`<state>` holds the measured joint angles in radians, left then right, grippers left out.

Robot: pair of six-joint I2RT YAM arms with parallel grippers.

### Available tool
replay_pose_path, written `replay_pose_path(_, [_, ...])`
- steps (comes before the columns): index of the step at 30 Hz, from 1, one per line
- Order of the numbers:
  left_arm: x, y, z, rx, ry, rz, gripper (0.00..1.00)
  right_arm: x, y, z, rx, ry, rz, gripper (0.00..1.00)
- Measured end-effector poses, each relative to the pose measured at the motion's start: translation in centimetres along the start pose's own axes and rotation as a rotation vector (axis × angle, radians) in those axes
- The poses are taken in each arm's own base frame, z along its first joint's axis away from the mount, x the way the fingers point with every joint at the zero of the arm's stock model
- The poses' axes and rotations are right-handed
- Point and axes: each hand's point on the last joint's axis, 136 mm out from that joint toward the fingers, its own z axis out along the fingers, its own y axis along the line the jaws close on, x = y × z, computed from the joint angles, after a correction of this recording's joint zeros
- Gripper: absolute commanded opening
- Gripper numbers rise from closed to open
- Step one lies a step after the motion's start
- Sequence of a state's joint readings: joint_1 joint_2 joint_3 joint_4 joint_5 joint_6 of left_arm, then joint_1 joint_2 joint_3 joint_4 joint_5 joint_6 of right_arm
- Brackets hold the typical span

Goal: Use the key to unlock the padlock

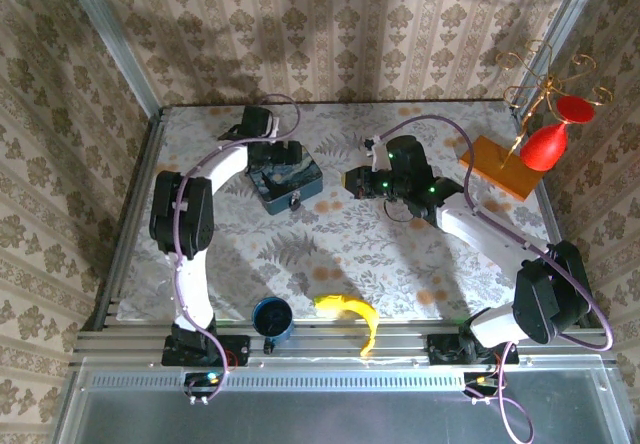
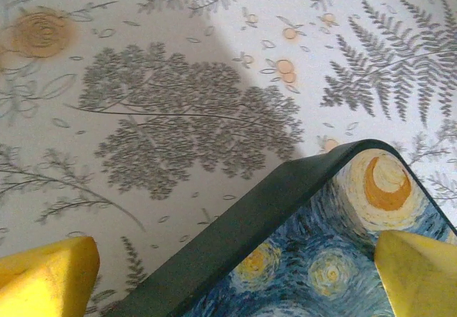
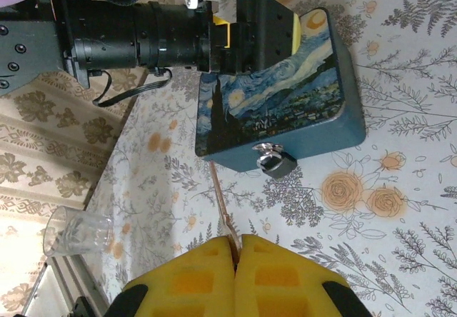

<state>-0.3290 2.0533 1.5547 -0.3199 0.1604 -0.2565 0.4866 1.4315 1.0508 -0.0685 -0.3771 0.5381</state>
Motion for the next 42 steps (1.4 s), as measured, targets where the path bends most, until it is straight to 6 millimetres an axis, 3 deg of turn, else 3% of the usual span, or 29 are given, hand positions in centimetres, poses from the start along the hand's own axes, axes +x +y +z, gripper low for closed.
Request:
replay_pose_path(9, [1.0, -4.6, 0.4, 0.08, 0.016, 0.042, 1.0, 1.5, -0.9, -0.8, 0.011, 0.005, 0.031, 0.0])
replay_pose_path(14, [1.1, -7.3, 0.2, 0.127, 0.018, 0.061, 1.0, 1.0, -0.3, -2.1, -0.001, -0.028, 0.023, 0.0])
replay_pose_path(19, [0.2, -6.3, -0.4, 0.06, -0.013, 0.03, 1.0, 1.3, -0.4, -3.1, 0.002, -0.045, 0.021, 0.0])
replay_pose_path(22, [-0.3, -4.5, -2.9, -0.035, -0.056, -0.004, 1.0, 1.7, -1.0, -3.4, 0.015, -0.047, 0.027, 0.0])
replay_pose_path(27, [-1.1, -3.6, -10.1, -0.145, -0.19, -0.054, 0.97, 2.1, -2.0, -3.5, 0.042, -0.048, 0.037, 0.0])
replay_pose_path(29, [0.1, -4.6, -11.9, -0.163, -0.221, -0.06, 0.96, 2.3, -2.3, -3.6, 0.049, -0.049, 0.04, 0.0])
replay_pose_path(31, [2.5, -6.4, -12.5, -0.167, -0.216, -0.052, 0.95, 2.3, -2.6, -3.7, 0.063, -0.054, 0.044, 0.0])
replay_pose_path(37, [12.4, -10.1, -10.6, -0.184, -0.091, 0.007, 0.85, 2.3, -4.4, -5.1, 0.115, -0.092, 0.07, 0.0])
replay_pose_path(39, [14.4, -10.8, -10.3, -0.191, -0.071, 0.018, 0.85, 2.6, -5.2, -5.7, 0.133, -0.1, 0.089, 0.0])
replay_pose_path(42, [15.4, -11.5, -9.7, -0.206, -0.076, 0.008, 0.85, 3.3, -6.4, -6.5, 0.159, -0.109, 0.112, 0.0])
